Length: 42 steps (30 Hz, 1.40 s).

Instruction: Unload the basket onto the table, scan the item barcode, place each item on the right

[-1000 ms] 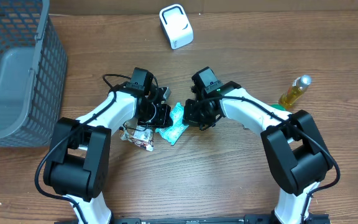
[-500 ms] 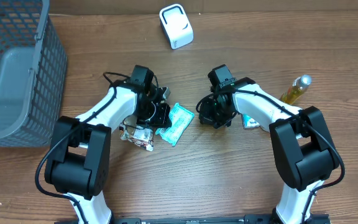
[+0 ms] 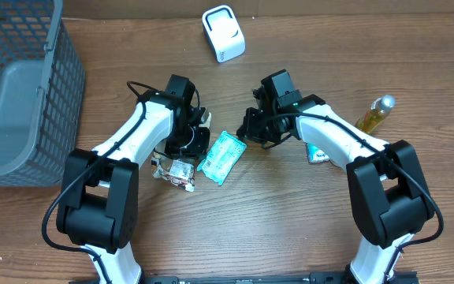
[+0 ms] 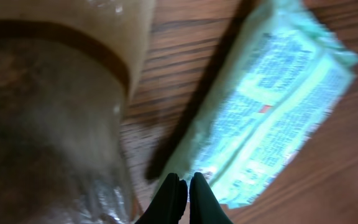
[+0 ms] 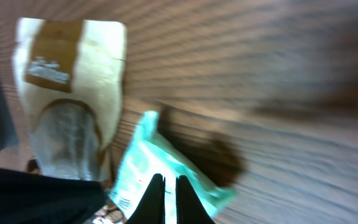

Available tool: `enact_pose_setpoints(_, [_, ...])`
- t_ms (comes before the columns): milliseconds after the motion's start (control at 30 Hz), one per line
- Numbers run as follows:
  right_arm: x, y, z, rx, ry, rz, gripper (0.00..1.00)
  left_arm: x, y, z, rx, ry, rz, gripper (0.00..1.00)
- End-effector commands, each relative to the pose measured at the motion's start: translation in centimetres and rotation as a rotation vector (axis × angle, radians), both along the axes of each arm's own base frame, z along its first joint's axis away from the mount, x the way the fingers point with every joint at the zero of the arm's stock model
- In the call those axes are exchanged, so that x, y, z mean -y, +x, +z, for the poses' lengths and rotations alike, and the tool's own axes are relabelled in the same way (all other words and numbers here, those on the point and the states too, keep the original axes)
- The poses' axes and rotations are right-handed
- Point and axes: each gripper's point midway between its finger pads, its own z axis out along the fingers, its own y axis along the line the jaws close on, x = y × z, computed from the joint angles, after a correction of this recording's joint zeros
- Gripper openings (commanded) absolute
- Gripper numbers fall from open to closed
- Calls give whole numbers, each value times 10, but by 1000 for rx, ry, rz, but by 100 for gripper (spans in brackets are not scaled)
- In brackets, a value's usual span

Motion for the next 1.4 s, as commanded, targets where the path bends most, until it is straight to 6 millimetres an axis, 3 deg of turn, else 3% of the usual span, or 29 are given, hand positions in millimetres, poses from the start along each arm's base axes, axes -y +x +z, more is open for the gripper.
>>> enact_pose_setpoints(0, [-19, 1, 14, 47, 42, 46, 4, -10, -2, -4, 16, 61, 19, 4])
enact_pose_setpoints(167, [-29, -7, 6, 69, 26, 70, 4, -6, -6, -9, 20, 61, 4, 6])
enact_pose_setpoints(467, [-28, -10, -3, 83, -45, 59, 4, 14, -14, -21, 46, 57, -32, 6])
enact_pose_setpoints(667, [-20, -11, -8, 76, -91, 43, 4, 16, -9, -21, 74, 67, -36, 4])
enact_pose_setpoints(967, [-20, -4, -10, 101, -101, 33, 4, 14, 7, 7, 73, 64, -6, 4])
enact_pose_setpoints(1167, [-20, -4, -34, 68, -117, 34, 4, 37, -3, 17, 19, -78, -18, 5])
enact_pose_setpoints(1267, [-18, -8, -50, 35, -135, 35, 4, 37, -5, 15, 10, -77, -20, 5])
enact_pose_setpoints(1367, [-14, -8, -53, 22, -142, 28, 4, 36, -11, 7, -2, -73, -22, 4])
